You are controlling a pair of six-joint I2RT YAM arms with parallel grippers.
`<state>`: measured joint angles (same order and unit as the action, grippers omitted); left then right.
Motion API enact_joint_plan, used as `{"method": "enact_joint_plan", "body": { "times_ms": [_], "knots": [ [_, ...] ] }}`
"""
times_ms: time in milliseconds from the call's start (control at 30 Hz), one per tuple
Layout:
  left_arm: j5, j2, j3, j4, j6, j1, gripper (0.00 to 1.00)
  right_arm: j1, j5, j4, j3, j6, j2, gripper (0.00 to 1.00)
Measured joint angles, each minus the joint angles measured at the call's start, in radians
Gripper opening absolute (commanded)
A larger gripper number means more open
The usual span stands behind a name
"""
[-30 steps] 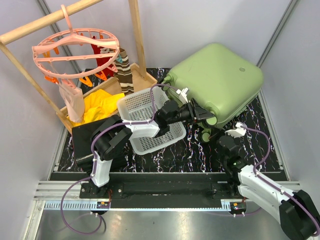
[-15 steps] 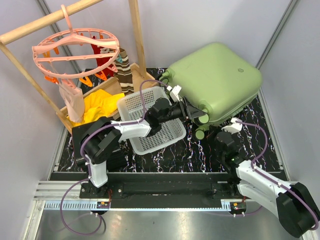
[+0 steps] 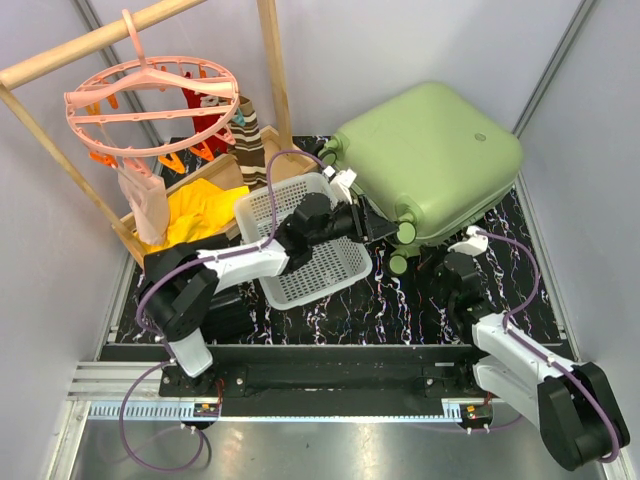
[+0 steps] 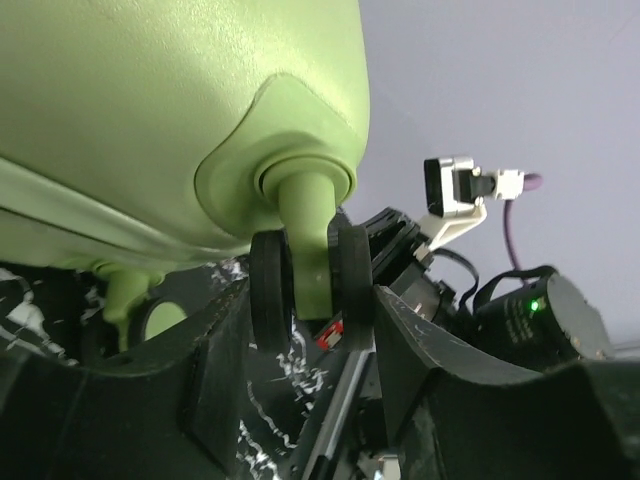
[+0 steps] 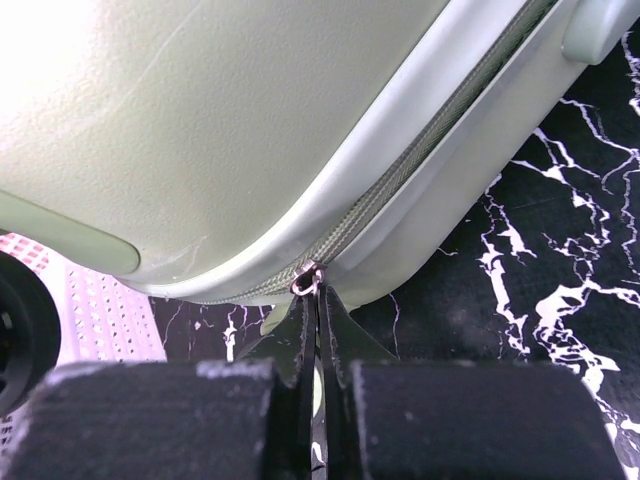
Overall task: Open, take out, and arrange the luggage
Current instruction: Unzip the luggage
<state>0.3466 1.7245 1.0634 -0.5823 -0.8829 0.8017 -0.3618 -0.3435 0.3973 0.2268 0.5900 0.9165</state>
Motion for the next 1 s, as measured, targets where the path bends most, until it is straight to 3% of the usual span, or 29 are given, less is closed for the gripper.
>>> {"method": "enact_joint_plan", "body": {
  "times_ms": [167, 200, 233, 300, 333, 433, 467, 600, 800, 1000],
  "knots": [
    [-0.009, -0.039, -0.010, 0.050, 0.079, 0.000, 0.02, 0.031, 0.056, -0.002, 0.003, -0.003, 0.003, 0.00],
    [-0.015, -0.047, -0.010, 0.046, 0.089, -0.006, 0.09, 0.035, 0.057, -0.009, 0.004, -0.004, 0.002, 0.00],
    [-0.011, -0.061, -0.010, 0.026, 0.095, -0.016, 0.25, 0.042, 0.056, -0.021, 0.004, -0.003, 0.001, 0.00],
    [-0.006, -0.103, -0.010, -0.022, 0.106, -0.032, 0.44, 0.052, 0.057, -0.023, 0.004, -0.003, 0.000, 0.00],
    [-0.002, -0.131, -0.010, -0.051, 0.115, -0.042, 0.62, 0.054, 0.058, -0.023, 0.004, -0.003, 0.000, 0.00],
    [0.020, -0.201, -0.005, -0.110, 0.142, -0.049, 0.87, 0.055, 0.060, -0.023, 0.004, -0.003, 0.001, 0.00],
    [0.024, -0.210, 0.002, -0.114, 0.156, -0.047, 0.99, 0.055, 0.060, -0.023, 0.004, -0.003, 0.001, 0.00],
    [0.018, -0.204, 0.058, -0.014, 0.268, -0.014, 0.99, 0.056, 0.064, -0.021, 0.004, -0.003, 0.003, 0.00],
    [-0.139, -0.188, 0.100, 0.228, 0.496, 0.116, 0.99, 0.058, 0.068, -0.013, 0.004, 0.000, 0.015, 0.00],
    [-0.204, -0.129, 0.121, 0.305, 0.587, 0.130, 0.99, 0.062, 0.074, -0.003, 0.004, 0.010, 0.023, 0.00]
  ]
}}
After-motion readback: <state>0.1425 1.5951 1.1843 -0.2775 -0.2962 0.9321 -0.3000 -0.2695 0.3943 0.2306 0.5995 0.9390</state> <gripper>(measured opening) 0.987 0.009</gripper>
